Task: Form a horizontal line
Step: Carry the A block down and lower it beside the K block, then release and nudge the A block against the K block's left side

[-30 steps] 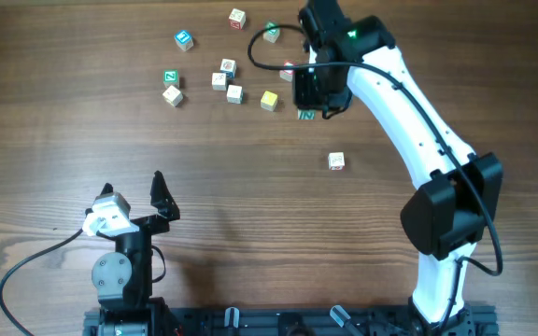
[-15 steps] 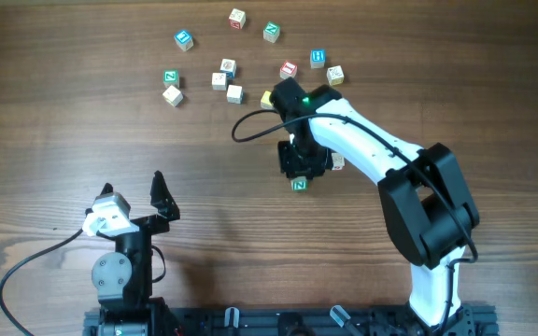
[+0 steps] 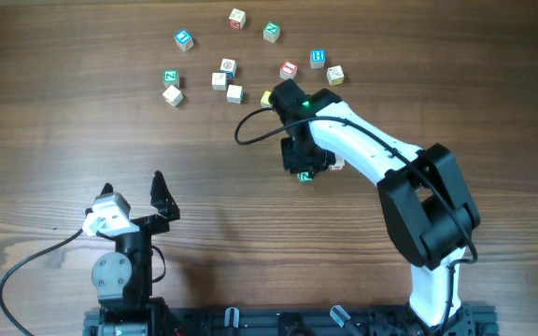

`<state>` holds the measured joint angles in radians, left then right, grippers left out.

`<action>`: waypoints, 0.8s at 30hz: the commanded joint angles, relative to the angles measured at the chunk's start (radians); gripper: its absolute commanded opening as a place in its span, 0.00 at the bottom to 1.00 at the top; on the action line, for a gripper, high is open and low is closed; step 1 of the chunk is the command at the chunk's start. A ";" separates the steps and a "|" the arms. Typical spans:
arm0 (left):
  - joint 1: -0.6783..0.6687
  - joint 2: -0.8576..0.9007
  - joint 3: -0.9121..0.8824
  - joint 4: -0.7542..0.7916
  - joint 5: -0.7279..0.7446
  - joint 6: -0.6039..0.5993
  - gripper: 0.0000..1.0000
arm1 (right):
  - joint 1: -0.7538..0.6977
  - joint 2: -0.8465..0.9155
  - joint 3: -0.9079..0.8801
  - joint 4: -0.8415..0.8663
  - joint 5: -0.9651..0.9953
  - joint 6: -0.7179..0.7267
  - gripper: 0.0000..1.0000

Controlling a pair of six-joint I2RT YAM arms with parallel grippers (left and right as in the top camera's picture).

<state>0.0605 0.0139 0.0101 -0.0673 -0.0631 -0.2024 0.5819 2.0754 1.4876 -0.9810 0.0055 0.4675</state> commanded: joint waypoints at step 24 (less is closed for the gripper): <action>-0.003 -0.007 -0.004 0.002 -0.013 0.016 1.00 | -0.027 0.011 -0.005 0.117 0.114 -0.104 0.54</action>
<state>0.0605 0.0139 0.0101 -0.0673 -0.0631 -0.2024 0.5602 2.0758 1.4868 -0.8837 0.0727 0.4042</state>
